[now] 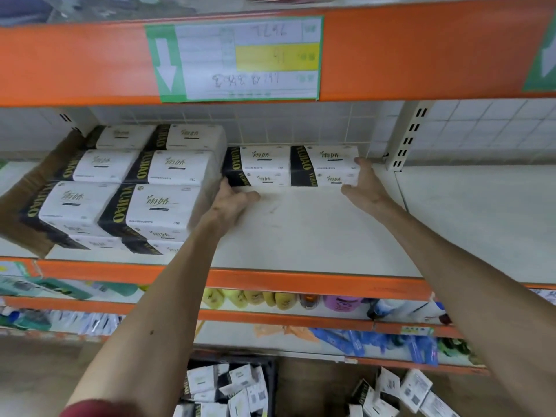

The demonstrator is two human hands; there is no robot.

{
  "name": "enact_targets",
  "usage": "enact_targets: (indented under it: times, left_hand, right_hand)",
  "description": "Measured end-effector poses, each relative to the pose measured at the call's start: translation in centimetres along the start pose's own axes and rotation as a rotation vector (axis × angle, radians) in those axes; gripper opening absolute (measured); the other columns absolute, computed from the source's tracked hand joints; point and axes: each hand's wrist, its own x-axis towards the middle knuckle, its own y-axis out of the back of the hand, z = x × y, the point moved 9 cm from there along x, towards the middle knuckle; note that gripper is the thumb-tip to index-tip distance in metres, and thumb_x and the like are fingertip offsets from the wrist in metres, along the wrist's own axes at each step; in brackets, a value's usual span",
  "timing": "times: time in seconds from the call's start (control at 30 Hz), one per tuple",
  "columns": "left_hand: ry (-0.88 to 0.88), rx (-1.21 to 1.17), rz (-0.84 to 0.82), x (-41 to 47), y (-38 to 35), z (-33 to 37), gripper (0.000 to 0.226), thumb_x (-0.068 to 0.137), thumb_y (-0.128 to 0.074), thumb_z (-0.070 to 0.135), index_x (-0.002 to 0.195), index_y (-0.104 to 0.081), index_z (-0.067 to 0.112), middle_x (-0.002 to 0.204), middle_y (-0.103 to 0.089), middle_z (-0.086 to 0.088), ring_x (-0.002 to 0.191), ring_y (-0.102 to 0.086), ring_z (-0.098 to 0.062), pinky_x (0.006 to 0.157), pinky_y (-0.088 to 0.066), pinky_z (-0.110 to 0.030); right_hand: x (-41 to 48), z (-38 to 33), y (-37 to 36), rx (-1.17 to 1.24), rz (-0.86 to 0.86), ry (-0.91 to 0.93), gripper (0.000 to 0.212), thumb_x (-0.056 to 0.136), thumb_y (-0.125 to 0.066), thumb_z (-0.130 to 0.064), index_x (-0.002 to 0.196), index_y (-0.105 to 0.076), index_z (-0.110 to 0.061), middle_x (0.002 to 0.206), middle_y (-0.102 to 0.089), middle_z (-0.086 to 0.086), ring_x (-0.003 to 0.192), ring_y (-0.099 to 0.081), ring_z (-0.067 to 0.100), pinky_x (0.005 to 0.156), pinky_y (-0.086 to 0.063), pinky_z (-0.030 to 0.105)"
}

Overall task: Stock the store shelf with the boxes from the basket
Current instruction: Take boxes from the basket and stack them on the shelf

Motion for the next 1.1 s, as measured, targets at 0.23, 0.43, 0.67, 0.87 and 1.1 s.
enact_targets:
  times: [0.23,0.43,0.67,0.87,1.1]
  left_hand:
    - [-0.069,0.285,-0.002,-3.9,0.2,-0.7,0.053,0.073,-0.081,0.031,0.112,-0.047,0.024,0.105,-0.051,0.010,0.081,-0.049,0.002,0.055,-0.043,-0.015]
    - [-0.154,0.546,-0.013,-7.2,0.7,-0.1,0.072,0.077,-0.076,0.027,0.138,-0.043,0.007,0.136,-0.052,-0.006,0.115,-0.053,-0.017,0.094,-0.048,-0.031]
    - [-0.372,0.689,-0.136,-14.0,1.6,2.2,0.053,0.087,-0.062,0.011,0.136,-0.043,0.000,0.135,-0.050,-0.015,0.122,-0.051,-0.026,0.103,-0.043,-0.033]
    - [-0.429,0.586,-0.269,-19.7,7.1,0.8,0.030,0.089,-0.054,0.003,0.118,-0.058,0.002,0.117,-0.061,-0.011,0.101,-0.060,-0.023,0.083,-0.047,-0.027]
    - [-0.294,0.629,-0.360,-22.1,16.9,-9.2,0.021,0.094,-0.054,0.005,0.111,-0.065,0.001,0.105,-0.065,-0.010,0.094,-0.059,-0.018,0.075,-0.042,-0.018]
  right_hand:
    - [-6.2,-2.4,-0.3,-0.135,0.262,0.040,0.051,0.091,-0.052,-0.006,0.139,-0.034,-0.008,0.138,-0.036,0.017,0.126,-0.037,0.033,0.099,-0.037,0.038]
    - [-11.3,-6.1,-5.7,-0.166,0.091,0.119,0.043,0.093,-0.053,-0.013,0.134,-0.041,-0.009,0.131,-0.047,0.014,0.122,-0.041,0.029,0.099,-0.038,0.037]
    - [-16.8,-11.6,-8.8,-0.177,0.037,0.226,0.032,0.096,-0.048,-0.012,0.127,-0.047,-0.008,0.115,-0.063,0.010,0.115,-0.052,0.026,0.095,-0.045,0.037]
    - [-22.3,-13.3,-13.1,-0.116,0.141,0.154,0.028,0.093,-0.046,-0.011,0.121,-0.049,-0.009,0.108,-0.063,0.012,0.103,-0.057,0.029,0.089,-0.047,0.039]
    - [-30.9,-13.0,-22.9,-0.078,0.214,0.070,0.023,0.095,-0.046,-0.013,0.116,-0.053,-0.007,0.106,-0.063,0.013,0.101,-0.057,0.031,0.087,-0.047,0.044]
